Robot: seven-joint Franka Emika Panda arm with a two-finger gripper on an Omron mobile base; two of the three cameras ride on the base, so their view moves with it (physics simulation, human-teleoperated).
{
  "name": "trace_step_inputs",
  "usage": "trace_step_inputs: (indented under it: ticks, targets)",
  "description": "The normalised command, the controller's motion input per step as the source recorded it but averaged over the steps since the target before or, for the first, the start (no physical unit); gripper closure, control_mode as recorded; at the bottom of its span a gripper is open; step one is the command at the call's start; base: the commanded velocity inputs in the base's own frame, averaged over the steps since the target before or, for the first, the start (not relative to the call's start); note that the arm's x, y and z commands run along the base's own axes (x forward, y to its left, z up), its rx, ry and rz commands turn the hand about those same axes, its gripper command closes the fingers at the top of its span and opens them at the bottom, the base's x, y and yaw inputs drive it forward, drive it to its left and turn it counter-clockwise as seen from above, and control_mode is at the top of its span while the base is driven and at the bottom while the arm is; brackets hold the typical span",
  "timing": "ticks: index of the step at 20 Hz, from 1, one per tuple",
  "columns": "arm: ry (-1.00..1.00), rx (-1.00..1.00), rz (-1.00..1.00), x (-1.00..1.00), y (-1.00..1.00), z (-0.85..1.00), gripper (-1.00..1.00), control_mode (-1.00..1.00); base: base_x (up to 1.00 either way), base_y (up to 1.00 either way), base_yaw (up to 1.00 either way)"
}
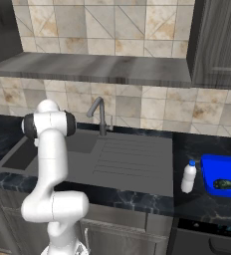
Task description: Pick up all produce items and place them in the sink. Turn on the sink faucet to wash them. Then turn the sink off and put them in the tray.
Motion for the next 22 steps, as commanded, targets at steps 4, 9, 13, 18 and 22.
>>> trace_step_inputs:
  ticks: [4,9,13,18,22]
  targets:
    - [-0.06,0.00,-0.01,0.03,0.00,-0.29,-1.00,-1.00,0.00,0.00,0.00]
    - [-0.03,0.00,0.00,0.00,0.01,-0.24,-1.00,-1.00,0.00,0.00,0.00]
    - [-0.03,0.00,0.00,0.00,0.00,-0.19,-1.00,-1.00,0.00,0.00,0.00]
    - [-0.04,0.00,-0.01,0.00,0.03,-0.14,-1.00,-1.00,0.00,0.00,0.00]
    - [-0.02,0.00,-0.01,0.00,0.03,-0.12,-1.00,-1.00,0.00,0.00,0.00]
